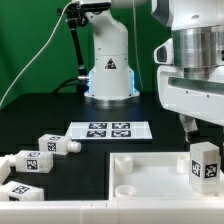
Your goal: Assemble one leg
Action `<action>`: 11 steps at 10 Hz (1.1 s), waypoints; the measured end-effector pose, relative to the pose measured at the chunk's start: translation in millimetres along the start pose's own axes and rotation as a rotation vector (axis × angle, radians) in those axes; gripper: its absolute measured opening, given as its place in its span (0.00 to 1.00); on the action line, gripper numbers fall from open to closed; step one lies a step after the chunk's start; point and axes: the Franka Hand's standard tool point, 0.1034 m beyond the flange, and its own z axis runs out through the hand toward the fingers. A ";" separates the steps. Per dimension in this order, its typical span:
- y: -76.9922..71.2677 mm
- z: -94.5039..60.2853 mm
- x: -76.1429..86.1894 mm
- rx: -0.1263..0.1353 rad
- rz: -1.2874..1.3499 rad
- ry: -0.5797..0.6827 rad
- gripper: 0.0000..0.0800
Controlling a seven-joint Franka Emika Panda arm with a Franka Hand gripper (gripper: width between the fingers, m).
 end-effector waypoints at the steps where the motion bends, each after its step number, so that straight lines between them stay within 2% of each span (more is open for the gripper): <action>1: -0.8 2.7 -1.3 0.003 -0.084 0.004 0.80; 2: -3.0 4.5 -1.0 0.016 -0.232 0.015 0.80; 7: -2.1 4.8 1.6 0.012 -0.588 0.019 0.81; 11: -1.9 4.4 6.2 0.000 -1.033 0.036 0.81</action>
Offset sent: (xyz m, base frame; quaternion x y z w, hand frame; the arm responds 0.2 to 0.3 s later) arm 0.0000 0.0000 0.0000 0.0000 0.0000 -0.1938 0.9810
